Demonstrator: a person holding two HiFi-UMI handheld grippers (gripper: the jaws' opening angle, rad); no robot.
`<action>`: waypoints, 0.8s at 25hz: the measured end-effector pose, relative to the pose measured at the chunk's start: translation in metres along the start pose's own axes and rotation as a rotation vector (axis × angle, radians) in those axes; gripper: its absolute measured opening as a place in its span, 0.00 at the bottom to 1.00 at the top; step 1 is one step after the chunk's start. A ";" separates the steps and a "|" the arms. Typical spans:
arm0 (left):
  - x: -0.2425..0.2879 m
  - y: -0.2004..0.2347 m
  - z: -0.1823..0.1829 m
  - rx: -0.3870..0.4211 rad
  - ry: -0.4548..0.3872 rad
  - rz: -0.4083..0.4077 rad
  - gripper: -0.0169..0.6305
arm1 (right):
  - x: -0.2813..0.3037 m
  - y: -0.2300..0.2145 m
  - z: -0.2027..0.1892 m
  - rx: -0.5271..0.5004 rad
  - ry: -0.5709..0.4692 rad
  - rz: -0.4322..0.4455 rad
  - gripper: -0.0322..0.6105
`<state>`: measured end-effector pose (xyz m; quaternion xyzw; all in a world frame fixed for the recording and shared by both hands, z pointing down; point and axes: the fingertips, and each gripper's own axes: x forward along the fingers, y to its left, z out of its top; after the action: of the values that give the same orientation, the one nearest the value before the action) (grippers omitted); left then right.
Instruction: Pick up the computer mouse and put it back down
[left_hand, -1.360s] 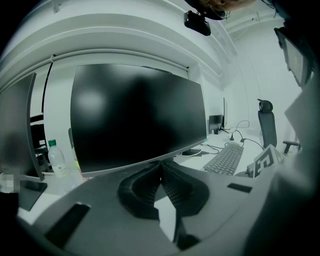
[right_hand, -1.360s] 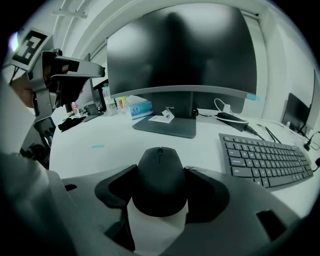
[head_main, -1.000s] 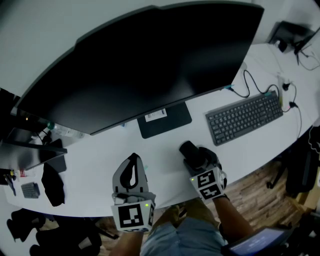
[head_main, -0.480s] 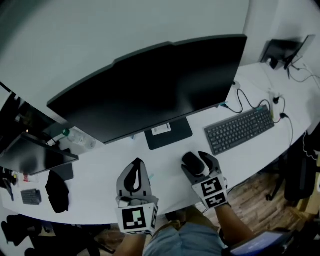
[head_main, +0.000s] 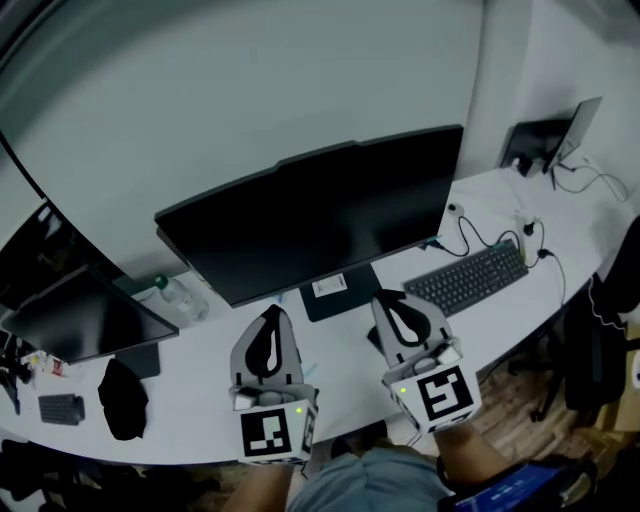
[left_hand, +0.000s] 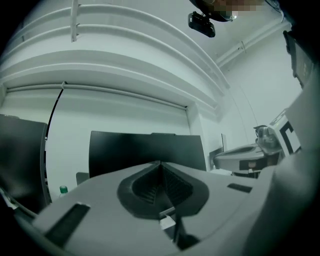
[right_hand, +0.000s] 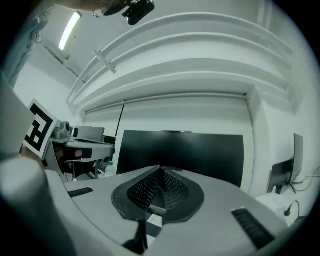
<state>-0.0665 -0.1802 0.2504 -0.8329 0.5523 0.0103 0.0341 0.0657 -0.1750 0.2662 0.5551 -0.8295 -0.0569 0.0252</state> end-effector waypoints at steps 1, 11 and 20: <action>-0.002 0.002 0.007 0.006 -0.021 0.001 0.04 | -0.002 0.002 0.009 -0.015 -0.018 -0.008 0.07; -0.019 0.001 0.027 -0.003 -0.072 -0.022 0.04 | -0.016 0.014 0.030 -0.072 -0.052 -0.046 0.07; -0.025 -0.001 0.029 0.003 -0.075 -0.032 0.04 | -0.022 0.019 0.034 -0.067 -0.059 -0.043 0.07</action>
<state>-0.0742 -0.1548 0.2226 -0.8406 0.5372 0.0401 0.0562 0.0533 -0.1455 0.2355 0.5698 -0.8153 -0.1014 0.0182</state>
